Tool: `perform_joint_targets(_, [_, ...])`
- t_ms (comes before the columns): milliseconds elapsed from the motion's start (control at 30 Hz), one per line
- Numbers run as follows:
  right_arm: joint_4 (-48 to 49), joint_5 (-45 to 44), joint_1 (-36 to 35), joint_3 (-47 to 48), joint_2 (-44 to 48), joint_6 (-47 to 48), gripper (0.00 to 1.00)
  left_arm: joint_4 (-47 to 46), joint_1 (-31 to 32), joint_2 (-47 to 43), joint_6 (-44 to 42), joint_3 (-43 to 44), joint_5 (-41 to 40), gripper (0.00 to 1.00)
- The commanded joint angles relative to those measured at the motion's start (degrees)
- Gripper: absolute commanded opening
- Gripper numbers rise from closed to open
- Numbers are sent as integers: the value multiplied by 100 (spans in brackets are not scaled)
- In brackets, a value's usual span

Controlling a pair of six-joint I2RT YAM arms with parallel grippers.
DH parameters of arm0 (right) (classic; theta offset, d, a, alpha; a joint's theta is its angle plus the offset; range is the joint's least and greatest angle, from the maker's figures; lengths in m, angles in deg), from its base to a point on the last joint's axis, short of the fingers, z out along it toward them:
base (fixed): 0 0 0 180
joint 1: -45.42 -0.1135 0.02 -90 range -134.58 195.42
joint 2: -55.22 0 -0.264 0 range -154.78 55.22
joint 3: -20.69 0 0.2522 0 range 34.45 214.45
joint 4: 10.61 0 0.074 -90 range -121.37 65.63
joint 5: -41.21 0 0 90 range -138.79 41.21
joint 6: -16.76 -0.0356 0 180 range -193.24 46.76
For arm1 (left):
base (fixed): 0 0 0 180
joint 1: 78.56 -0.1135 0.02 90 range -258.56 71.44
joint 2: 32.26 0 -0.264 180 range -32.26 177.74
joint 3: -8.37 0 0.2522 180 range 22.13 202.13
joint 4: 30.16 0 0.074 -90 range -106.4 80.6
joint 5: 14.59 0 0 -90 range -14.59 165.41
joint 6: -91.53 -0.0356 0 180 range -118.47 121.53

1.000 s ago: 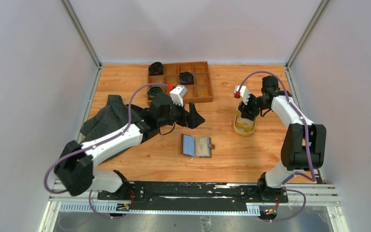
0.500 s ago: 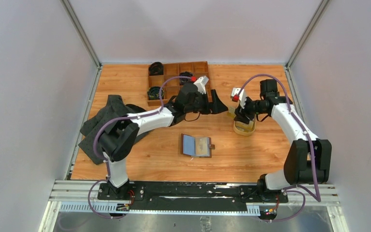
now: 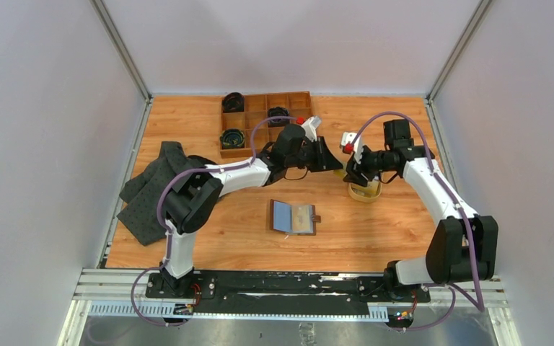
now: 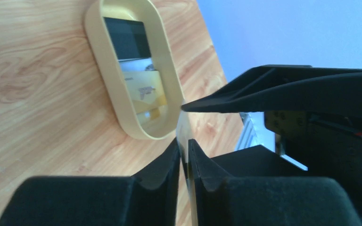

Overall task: Put the credit cards into the card holder
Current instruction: Pick up the credit card from the storage box.

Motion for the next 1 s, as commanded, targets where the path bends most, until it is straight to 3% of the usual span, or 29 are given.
perform_joint_targets(0, [-122, 160, -212, -131, 187, -177, 52, -220, 58, 97, 104, 132, 428, 3])
perform_joint_targets(67, [-135, 156, -249, -142, 268, -250, 55, -235, 58, -18, 27, -17, 400, 0])
perform_joint_targets(233, [-461, 270, -261, -203, 679, -203, 81, -235, 49, -785, -580, -750, 304, 0])
perform_joint_targets(433, [-1908, 1172, -280, -7, 1215, 280, 89, -227, 64, -2597, -1798, -2316, 364, 0])
perform_joint_targets(500, [-2087, 1528, -295, -33, 1378, 91, 99, -227, 98, -3387, -2267, -3001, 516, 0])
perform_joint_targets(633, [-2092, 1993, -305, -194, 1638, -202, 100, -218, 128, -5007, -2942, -4053, 866, 0])
perform_joint_targets(767, [-2073, 2713, -305, -452, 1721, -265, 100, -218, 146, -6294, -3010, -4938, 932, 0])
perform_joint_targets(967, [-2089, 3014, -422, -490, 1433, -568, 100, -218, 179, -7120, -2742, -5637, 695, 0])
